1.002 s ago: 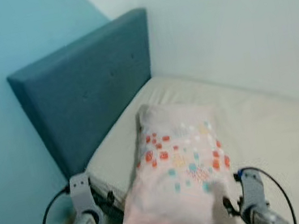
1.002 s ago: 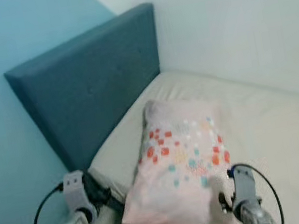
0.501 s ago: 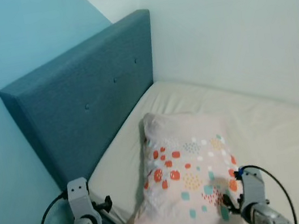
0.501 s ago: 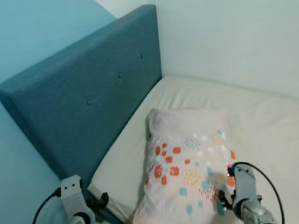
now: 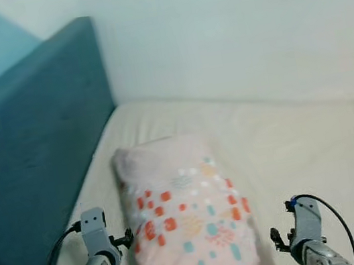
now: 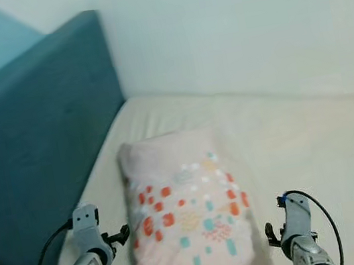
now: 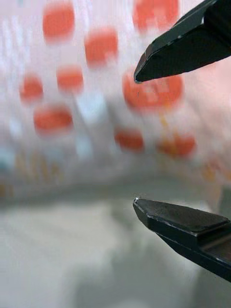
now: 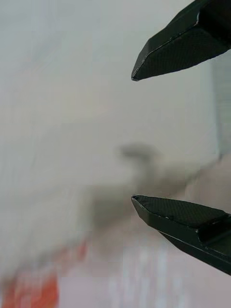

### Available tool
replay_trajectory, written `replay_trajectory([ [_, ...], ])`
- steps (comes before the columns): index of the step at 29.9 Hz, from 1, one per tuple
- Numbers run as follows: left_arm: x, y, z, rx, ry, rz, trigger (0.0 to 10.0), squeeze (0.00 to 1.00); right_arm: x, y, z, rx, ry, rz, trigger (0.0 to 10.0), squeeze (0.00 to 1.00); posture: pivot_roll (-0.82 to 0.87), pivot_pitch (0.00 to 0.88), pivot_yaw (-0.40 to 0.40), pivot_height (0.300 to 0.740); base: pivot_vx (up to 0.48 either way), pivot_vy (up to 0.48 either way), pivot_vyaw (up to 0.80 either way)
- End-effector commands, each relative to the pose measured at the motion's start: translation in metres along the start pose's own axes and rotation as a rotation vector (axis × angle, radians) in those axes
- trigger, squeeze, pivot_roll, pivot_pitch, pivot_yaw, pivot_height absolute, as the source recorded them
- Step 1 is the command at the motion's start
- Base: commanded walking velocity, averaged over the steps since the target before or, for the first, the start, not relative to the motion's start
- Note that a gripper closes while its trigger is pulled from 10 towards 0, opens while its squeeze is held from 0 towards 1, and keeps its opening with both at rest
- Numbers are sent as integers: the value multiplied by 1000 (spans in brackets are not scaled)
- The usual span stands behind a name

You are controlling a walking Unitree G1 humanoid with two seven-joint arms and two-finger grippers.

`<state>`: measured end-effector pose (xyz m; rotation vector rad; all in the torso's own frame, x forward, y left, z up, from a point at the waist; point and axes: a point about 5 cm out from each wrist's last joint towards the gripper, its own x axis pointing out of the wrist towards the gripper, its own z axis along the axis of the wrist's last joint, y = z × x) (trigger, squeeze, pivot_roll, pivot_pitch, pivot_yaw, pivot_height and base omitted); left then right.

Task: Clean up the room

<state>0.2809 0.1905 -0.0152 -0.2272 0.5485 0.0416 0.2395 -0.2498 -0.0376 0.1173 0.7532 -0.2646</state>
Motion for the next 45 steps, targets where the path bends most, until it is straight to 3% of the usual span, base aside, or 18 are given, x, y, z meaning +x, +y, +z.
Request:
replay_trajectory([
  [1,0,3,-3,-37,26,21,10000,0,-1,-5,-6,29,22,-16,10000,0,-68,0,-44,740,0,0,-763],
  [8,0,7,-1,-22,32,38,10000,0,-1,-5,-5,38,22,-17,10000,0,-68,0,-44,740,0,0,-763],
  [14,-2,10,-4,-8,39,43,10000,0,-1,-4,-7,53,17,-12,10000,0,-67,0,-41,740,0,432,-747],
  [24,-2,10,-1,0,31,50,10000,0,-1,0,-9,54,20,-2,10000,0,-68,0,-37,740,0,465,0],
  [45,-5,16,-10,50,60,141,10000,0,-2,4,-10,41,19,45,10000,0,-70,0,-43,740,0,0,0],
])
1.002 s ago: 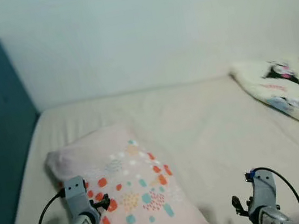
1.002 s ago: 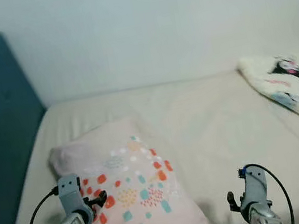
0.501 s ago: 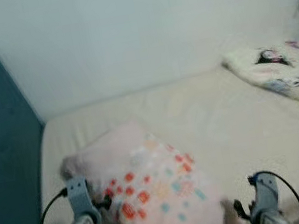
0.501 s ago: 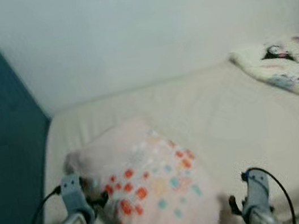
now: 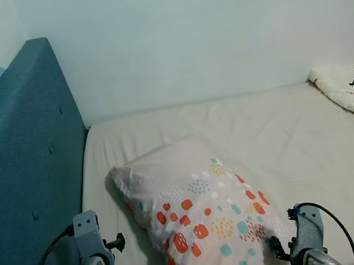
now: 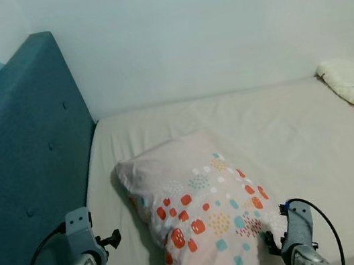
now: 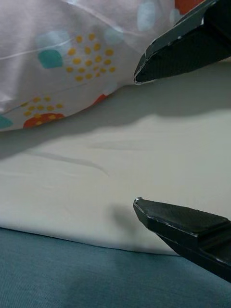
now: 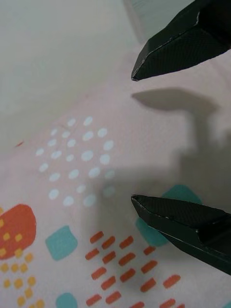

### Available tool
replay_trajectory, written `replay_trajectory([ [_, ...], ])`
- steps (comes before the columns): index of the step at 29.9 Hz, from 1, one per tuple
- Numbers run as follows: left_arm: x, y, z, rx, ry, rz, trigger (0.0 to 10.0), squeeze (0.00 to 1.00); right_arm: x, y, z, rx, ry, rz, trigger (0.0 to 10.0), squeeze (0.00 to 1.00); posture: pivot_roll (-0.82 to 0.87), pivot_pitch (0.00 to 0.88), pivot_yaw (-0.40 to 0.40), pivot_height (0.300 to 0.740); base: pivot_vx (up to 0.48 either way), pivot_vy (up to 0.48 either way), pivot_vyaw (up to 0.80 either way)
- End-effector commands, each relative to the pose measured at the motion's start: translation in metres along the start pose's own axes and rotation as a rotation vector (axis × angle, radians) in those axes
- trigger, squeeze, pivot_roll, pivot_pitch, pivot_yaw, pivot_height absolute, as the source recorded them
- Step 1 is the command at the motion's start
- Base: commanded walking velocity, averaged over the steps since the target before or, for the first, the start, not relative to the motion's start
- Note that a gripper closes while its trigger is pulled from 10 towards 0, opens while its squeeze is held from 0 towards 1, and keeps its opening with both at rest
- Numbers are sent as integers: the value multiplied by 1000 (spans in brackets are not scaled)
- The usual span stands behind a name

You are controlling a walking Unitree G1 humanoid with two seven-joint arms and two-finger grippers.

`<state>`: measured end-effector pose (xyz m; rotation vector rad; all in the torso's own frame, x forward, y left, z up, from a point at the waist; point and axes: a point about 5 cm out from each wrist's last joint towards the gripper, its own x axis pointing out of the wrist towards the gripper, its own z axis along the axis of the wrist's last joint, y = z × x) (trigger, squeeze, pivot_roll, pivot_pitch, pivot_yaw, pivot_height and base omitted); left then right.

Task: Clean up the room

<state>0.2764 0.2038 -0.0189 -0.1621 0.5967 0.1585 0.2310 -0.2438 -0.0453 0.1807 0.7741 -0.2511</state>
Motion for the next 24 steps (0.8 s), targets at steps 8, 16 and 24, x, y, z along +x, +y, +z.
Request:
replay_trajectory([
  [8,-4,-5,-18,93,45,-18,10000,0,1,11,2,-58,-14,97,10000,0,-68,0,-45,740,0,0,569],
  [16,-7,-2,-29,60,96,1,10000,0,1,12,0,-29,-4,91,10000,0,-69,0,-45,740,0,0,420],
  [24,-8,-5,-33,65,114,-24,10000,0,0,8,-3,-29,13,59,10000,0,-67,0,-45,740,-245,0,0],
])
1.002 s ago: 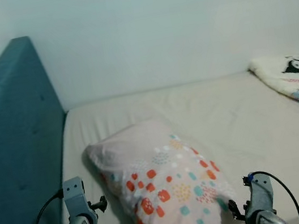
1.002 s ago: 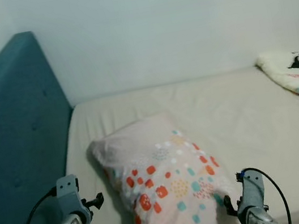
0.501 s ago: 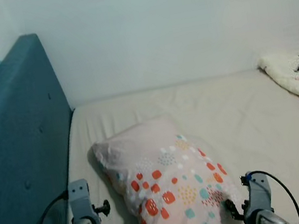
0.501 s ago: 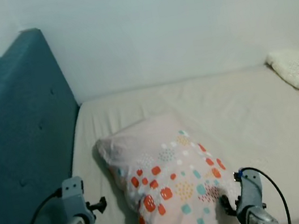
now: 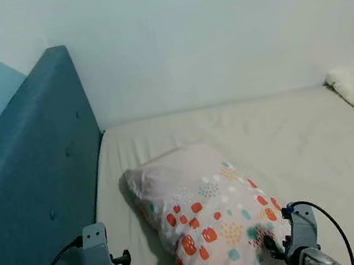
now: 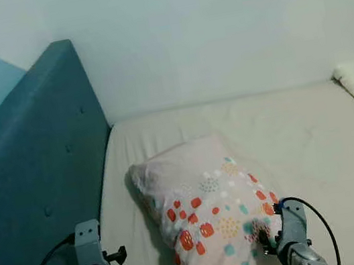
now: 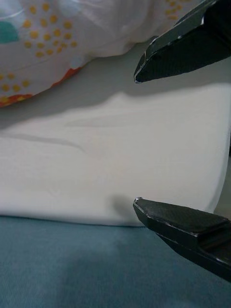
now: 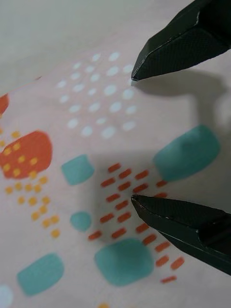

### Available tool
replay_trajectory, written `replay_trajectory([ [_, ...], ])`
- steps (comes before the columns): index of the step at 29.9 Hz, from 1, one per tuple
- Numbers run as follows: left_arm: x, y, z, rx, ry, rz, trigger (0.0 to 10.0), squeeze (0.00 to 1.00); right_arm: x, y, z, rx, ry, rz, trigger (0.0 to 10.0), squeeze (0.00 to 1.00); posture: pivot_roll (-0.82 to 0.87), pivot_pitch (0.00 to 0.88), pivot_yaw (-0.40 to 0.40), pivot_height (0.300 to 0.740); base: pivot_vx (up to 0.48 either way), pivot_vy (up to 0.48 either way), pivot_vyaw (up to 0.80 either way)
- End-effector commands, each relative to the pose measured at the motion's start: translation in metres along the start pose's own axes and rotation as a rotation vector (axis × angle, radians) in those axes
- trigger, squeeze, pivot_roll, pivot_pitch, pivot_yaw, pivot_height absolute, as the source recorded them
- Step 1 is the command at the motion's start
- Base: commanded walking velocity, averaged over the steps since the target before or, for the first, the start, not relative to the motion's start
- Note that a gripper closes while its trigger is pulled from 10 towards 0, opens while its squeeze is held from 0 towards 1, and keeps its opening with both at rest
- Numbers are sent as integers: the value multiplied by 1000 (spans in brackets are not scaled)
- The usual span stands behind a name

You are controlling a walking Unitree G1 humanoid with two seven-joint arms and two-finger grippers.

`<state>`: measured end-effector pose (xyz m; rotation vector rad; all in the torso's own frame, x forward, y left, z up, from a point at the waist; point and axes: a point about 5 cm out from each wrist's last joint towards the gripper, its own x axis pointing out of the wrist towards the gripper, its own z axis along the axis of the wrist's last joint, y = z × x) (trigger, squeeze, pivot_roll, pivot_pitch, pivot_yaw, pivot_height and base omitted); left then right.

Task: Clean up the room

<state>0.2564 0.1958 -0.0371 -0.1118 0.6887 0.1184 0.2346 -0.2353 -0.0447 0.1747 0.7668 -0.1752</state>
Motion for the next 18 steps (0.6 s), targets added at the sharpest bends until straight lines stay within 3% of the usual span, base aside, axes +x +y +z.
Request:
replay_trajectory([
  [1,-1,-3,-6,5,24,-12,10000,0,0,-1,-3,5,15,-8,10000,0,-68,0,-43,740,-330,0,0],
  [13,0,-6,-2,15,13,-27,10000,0,0,0,0,13,8,-14,10000,0,-69,0,-43,740,-358,0,0],
  [18,1,-10,1,42,-5,-51,10000,0,0,0,1,16,3,-13,10000,0,-70,0,-42,740,-176,0,0],
])
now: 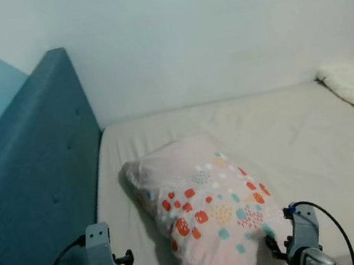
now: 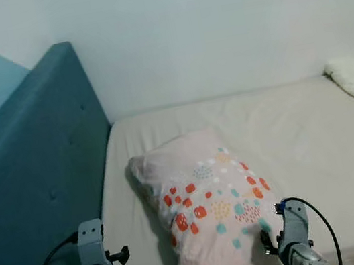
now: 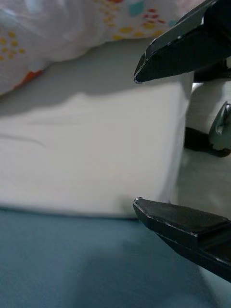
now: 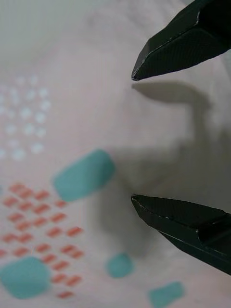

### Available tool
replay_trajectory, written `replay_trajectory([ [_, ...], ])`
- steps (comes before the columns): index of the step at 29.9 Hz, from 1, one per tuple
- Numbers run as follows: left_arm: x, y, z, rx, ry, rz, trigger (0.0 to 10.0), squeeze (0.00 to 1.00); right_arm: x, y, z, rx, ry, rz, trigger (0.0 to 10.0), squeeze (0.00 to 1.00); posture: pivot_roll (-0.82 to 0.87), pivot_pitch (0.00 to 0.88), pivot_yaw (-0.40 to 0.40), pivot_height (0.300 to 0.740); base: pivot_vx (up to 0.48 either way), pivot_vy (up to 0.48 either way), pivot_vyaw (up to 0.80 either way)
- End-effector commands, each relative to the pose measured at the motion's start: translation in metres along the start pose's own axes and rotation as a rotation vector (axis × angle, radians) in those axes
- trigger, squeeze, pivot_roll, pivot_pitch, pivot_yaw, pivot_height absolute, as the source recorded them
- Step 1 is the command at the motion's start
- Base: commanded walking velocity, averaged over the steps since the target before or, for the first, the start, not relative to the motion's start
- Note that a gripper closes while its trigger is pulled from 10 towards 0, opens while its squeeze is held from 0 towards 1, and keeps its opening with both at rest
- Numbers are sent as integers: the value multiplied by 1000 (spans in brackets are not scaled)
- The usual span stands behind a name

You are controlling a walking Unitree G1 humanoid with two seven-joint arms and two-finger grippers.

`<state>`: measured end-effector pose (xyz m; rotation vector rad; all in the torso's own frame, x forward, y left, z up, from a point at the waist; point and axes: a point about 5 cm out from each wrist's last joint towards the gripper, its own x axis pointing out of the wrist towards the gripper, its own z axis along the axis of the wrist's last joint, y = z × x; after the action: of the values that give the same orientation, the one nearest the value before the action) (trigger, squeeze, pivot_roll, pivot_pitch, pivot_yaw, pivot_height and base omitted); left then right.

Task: Clean up the room

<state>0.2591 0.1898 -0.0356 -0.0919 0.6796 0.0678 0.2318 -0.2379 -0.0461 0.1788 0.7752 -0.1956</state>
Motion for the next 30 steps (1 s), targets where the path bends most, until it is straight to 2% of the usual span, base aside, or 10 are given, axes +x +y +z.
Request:
replay_trajectory([
  [1,0,-5,0,32,-2,-23,10000,0,1,3,4,7,-6,5,10000,0,-70,0,-42,740,0,0,0],
  [6,1,-11,3,44,-10,-61,10000,0,1,3,5,12,-11,6,10000,0,-71,0,-40,740,0,0,0],
  [13,2,-12,7,46,-19,-61,10000,0,1,4,5,17,-13,7,10000,0,-71,0,-39,740,0,-480,0],
  [15,3,-11,8,22,-28,-47,10000,0,1,4,5,21,-13,9,10000,0,-71,0,-39,740,0,0,0],
  [23,3,-8,11,24,-29,-25,10000,0,2,6,4,30,-8,13,10000,0,-72,0,-33,740,0,0,0],
  [30,4,-4,18,-39,-57,-6,10000,0,2,4,3,29,32,-14,10000,0,-74,0,-32,735,0,0,0],
])
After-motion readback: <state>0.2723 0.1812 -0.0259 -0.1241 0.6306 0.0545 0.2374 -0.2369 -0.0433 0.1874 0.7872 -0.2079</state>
